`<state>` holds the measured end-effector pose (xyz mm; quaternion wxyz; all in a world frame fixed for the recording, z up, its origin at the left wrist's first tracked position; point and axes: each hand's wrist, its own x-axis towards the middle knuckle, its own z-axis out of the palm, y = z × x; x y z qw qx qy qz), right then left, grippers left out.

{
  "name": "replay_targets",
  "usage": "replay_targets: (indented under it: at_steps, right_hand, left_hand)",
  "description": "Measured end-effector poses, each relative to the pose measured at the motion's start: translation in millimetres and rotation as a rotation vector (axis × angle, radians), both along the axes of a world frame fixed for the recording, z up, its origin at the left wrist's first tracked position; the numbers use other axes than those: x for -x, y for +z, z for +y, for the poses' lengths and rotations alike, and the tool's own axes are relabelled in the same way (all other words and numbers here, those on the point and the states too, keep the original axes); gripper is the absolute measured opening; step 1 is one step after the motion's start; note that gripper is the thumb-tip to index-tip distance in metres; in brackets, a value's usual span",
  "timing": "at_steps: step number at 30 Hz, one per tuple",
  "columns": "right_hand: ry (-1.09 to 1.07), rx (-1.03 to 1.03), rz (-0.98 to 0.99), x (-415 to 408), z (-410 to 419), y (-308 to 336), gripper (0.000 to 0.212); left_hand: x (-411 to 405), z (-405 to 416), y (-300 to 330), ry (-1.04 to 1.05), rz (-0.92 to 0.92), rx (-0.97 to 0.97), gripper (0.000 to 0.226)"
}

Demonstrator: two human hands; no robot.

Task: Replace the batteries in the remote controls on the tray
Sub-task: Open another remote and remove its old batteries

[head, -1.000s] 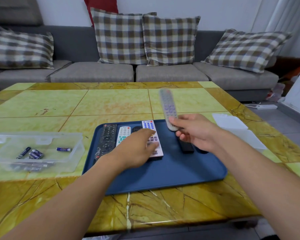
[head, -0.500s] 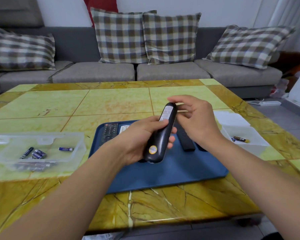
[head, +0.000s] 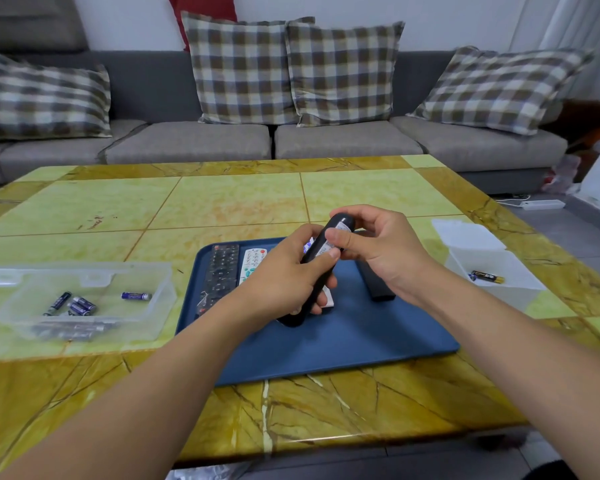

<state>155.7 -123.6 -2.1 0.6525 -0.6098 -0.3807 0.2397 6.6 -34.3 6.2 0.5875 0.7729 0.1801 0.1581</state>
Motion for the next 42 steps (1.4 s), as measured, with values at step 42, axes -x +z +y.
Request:
replay_targets:
  at_steps: [42]
  right_hand:
    - [-0.084,0.015,-1.111,15.1,9.8,-0.3,0.03]
  left_hand:
    - [-2.6,12.5,-0.7,0.125,0.016,0.602,0.024]
